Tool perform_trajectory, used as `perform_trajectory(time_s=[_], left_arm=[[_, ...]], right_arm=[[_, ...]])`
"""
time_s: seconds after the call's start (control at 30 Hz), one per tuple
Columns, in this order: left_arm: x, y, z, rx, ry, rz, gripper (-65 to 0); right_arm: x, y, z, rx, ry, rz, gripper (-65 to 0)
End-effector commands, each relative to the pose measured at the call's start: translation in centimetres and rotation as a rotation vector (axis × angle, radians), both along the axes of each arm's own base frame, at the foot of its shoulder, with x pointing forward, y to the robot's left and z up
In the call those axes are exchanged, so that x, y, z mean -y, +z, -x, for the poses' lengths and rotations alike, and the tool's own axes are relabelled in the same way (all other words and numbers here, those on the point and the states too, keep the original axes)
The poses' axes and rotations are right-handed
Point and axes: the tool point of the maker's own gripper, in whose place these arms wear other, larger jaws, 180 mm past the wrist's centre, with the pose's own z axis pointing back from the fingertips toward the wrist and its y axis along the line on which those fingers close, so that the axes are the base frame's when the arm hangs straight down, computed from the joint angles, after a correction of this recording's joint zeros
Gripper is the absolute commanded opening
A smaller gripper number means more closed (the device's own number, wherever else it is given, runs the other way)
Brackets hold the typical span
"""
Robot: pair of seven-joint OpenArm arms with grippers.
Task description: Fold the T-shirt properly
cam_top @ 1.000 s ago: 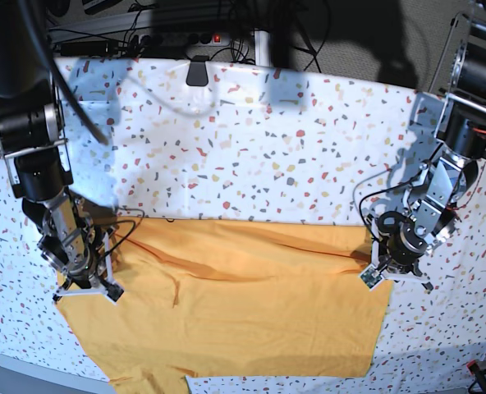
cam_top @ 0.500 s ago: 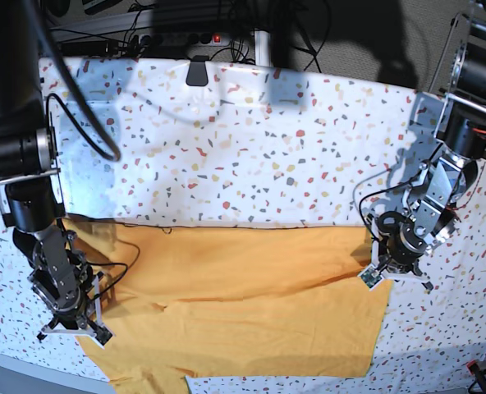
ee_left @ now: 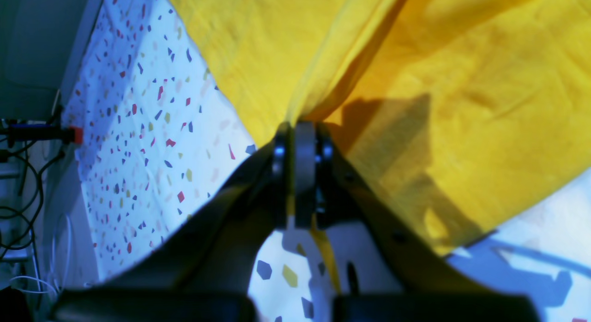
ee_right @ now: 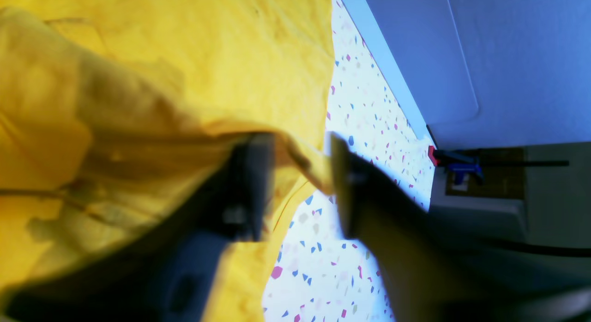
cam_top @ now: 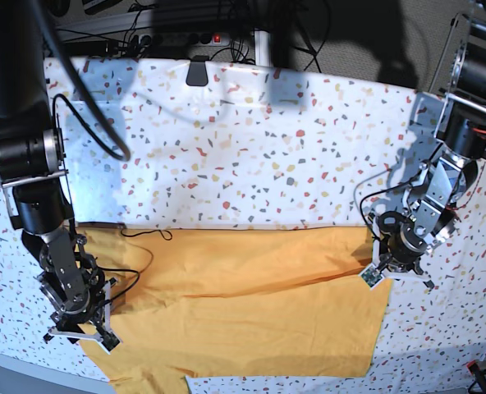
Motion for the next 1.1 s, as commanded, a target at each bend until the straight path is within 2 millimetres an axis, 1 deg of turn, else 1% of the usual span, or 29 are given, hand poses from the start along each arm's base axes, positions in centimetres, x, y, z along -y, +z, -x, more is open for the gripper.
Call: perform_trajectory(time_s=[0.0,0.03,0.13,0.23,0.37,0.4,0.5,0.6,0.63,0.77,0.87,0.93,1.0,1.03,1.07], left_arm=[[-0.2,2.6,-1.7,0.072,0.002,0.016,-65.0],[-0.2,2.6,-1.7,0.072,0.002,0.016,-65.0],[-0.2,2.6,-1.7,0.072,0.002,0.017,-65.0],[-0.2,2.7,-1.7,0.073,0.002,0.016,-65.0],[0.3,3.4,-2.1,0.104,-0.019,0.035,-65.0],[0.5,3.7,-2.2,0.117,-0.030,0.044,-65.0],[0.9,4.2,-2.4,0.136,-0.046,0.057,-65.0],[0.9,4.1,-2.4,0.136,-0.047,0.058,-65.0],[0.9,4.1,-2.4,0.136,-0.047,0.058,-65.0],[0.8,4.1,-2.3,0.134,-0.045,0.055,-65.0],[0.0,4.3,-2.5,0.148,-0.024,0.040,-65.0],[-1.1,5.5,-3.2,0.221,0.030,0.015,-53.3],[-1.8,7.1,-3.8,0.311,0.062,0.015,-41.6],[-1.9,7.7,-4.0,0.343,0.062,0.017,-37.8],[-1.9,8.2,-4.1,0.365,0.056,0.022,-35.4]], right_arm=[[0.8,3.7,-1.5,0.102,-0.018,0.011,-31.1],[0.9,3.9,-1.6,0.112,-0.025,0.014,-29.0],[1.8,4.0,-1.4,0.113,-0.065,0.029,-28.8],[3.1,4.1,-1.0,0.125,-0.151,0.022,-28.8],[5.0,5.7,-0.6,0.255,-0.314,-0.074,-28.8],[5.5,5.4,-0.2,0.242,-0.359,-0.094,-28.8],[6.7,3.3,1.7,0.121,-0.519,-0.141,-28.8],[7.0,2.2,3.1,0.046,-0.609,-0.175,-28.8],[7.0,2.2,3.2,0.038,-0.622,-0.185,-28.8],[6.5,2.9,3.0,0.039,-0.628,-0.195,-28.8],[5.9,3.2,2.7,0.046,-0.618,-0.202,-28.8],[5.6,3.1,2.6,0.045,-0.615,-0.224,-28.8],[5.3,2.9,2.5,0.048,-0.612,-0.260,-28.8],[5.1,2.8,2.4,0.049,-0.610,-0.276,-28.8],[5.0,2.8,2.4,0.049,-0.609,-0.284,-28.8]])
